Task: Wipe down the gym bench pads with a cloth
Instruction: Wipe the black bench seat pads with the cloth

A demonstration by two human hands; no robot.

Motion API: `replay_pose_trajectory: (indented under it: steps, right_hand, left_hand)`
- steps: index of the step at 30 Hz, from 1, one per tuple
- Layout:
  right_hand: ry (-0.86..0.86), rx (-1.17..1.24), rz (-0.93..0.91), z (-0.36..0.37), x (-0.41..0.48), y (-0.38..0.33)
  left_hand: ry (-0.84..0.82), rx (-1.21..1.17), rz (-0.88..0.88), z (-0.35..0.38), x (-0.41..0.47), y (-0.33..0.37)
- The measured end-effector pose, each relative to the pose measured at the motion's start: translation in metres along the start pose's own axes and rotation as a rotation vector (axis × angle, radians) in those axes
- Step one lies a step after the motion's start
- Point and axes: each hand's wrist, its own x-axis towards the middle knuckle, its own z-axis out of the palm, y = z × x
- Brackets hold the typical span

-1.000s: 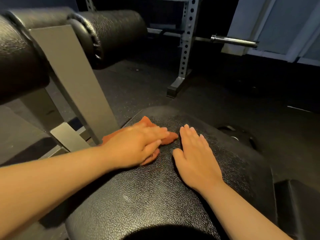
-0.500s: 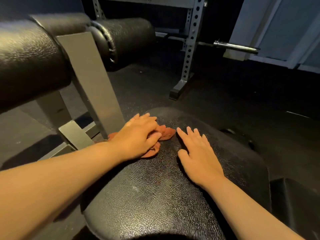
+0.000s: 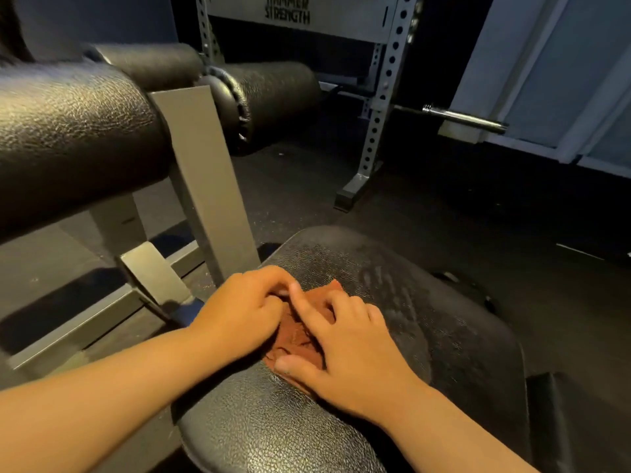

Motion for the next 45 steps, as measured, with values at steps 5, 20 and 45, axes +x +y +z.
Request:
replay_pose_trajectory:
  steps: [5,20,45]
  right_hand:
    - [0.198,0.061,0.124,0.011,0.041,0.054]
    - [0.064,-0.083,0.179,-0.006,0.082,0.072]
    - [-0.095,-0.052,0.282,-0.033,0.044,0.092]
  left_hand:
    - [0.060,0.173,-0.045,-0.003,0.007,-0.023]
    - [-0.115,0.430,0.158,0.012,0.011,-0.019]
    - [-0.114,0.475,0.155,0.012,0.009,-0.020]
